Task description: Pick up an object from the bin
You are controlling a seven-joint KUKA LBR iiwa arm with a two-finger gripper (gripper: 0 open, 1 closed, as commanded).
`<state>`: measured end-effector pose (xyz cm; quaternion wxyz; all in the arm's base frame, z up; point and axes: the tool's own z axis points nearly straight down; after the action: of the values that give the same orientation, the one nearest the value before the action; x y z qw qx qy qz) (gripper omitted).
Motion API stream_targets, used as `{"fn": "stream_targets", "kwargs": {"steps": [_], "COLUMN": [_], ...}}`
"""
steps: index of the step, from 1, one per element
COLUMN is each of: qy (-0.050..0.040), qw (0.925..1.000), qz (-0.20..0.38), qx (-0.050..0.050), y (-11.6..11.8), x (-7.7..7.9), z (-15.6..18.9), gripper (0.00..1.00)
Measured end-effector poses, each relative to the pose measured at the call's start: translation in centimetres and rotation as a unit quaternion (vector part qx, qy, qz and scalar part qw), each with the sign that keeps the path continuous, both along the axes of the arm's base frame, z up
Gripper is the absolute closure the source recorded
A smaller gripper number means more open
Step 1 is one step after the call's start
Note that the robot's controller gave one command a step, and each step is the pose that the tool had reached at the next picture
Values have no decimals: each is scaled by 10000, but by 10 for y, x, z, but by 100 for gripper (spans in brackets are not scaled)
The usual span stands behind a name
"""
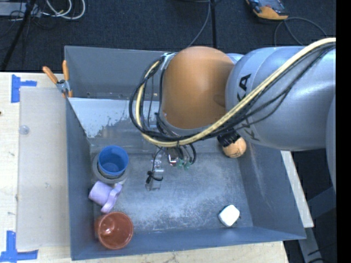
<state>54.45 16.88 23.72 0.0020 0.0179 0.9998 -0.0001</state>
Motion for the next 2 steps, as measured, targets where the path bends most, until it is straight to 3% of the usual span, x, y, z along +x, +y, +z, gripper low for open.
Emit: {"fn": "stream_targets", "kwargs": {"steps": [2], "qy": [89], "qw": [9996], "qz": [273], "qx": [7], "y": [39], "x": [-39], "z": [-100], "gripper": [0]}}
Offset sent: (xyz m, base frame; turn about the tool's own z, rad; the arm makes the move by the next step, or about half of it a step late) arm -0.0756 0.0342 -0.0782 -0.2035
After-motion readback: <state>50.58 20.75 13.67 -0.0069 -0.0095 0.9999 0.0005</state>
